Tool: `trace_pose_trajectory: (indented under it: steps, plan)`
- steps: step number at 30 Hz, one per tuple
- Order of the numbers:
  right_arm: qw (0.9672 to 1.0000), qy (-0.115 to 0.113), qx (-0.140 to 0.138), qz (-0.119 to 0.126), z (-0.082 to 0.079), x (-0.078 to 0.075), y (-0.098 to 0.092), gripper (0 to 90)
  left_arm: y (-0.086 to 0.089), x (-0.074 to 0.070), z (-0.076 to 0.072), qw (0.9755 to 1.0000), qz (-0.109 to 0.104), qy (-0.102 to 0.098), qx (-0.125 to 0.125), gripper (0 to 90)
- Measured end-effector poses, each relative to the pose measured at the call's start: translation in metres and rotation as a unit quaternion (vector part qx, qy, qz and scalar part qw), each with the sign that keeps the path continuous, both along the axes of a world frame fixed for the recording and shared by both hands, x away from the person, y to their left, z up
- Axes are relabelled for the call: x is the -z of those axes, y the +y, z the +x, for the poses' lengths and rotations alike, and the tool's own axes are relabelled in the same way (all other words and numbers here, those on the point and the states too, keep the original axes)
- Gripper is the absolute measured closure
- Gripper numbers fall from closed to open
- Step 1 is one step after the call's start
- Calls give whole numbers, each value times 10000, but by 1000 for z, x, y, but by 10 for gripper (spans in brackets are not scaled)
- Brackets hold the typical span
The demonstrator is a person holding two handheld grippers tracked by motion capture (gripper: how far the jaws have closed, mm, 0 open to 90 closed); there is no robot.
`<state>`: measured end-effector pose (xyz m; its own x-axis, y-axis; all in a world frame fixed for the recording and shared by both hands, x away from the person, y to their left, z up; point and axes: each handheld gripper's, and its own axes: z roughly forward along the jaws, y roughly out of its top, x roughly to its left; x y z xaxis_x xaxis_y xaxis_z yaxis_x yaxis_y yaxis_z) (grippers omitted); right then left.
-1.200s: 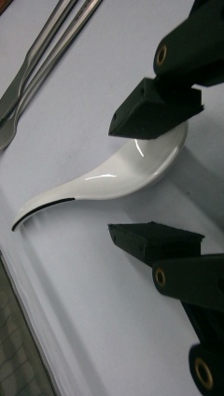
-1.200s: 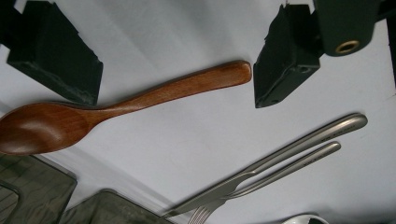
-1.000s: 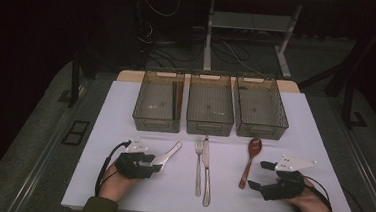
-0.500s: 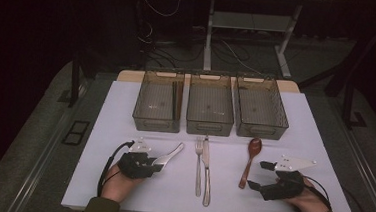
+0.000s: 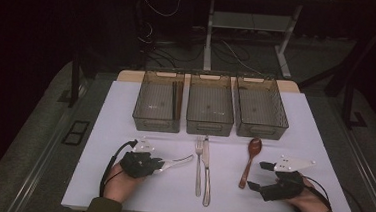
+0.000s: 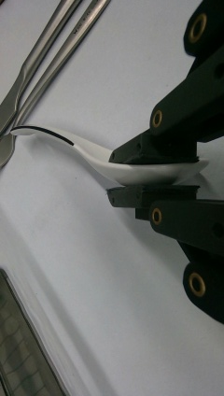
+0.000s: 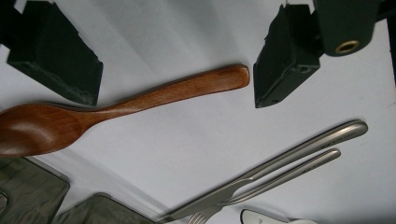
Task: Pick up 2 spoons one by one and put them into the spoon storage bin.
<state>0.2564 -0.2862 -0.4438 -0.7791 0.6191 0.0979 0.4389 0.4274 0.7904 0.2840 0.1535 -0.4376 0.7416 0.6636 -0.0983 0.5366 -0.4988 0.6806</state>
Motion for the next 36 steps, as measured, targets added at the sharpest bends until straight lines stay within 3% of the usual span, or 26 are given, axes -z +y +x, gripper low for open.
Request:
trace_pose_trajectory:
  steps: [6, 14, 28, 36]
  plan:
    - [10000, -6, -3, 0, 0, 0, 0, 157, 2, -1, 0, 10000, 22, -12, 71, 800]
    - [10000, -13, 0, -3, 0, 0, 0, 157, 5, -6, 0, 9996, -232, -154, 83, 800]
    - [10000, -27, -25, -34, 0, 0, 2, 157, 4, -17, 5, 9980, -370, -439, 275, 800]
    - [9999, -38, 128, 62, 2, 1, 4, 119, -1, -21, 10, 9969, -496, -464, 386, 800]
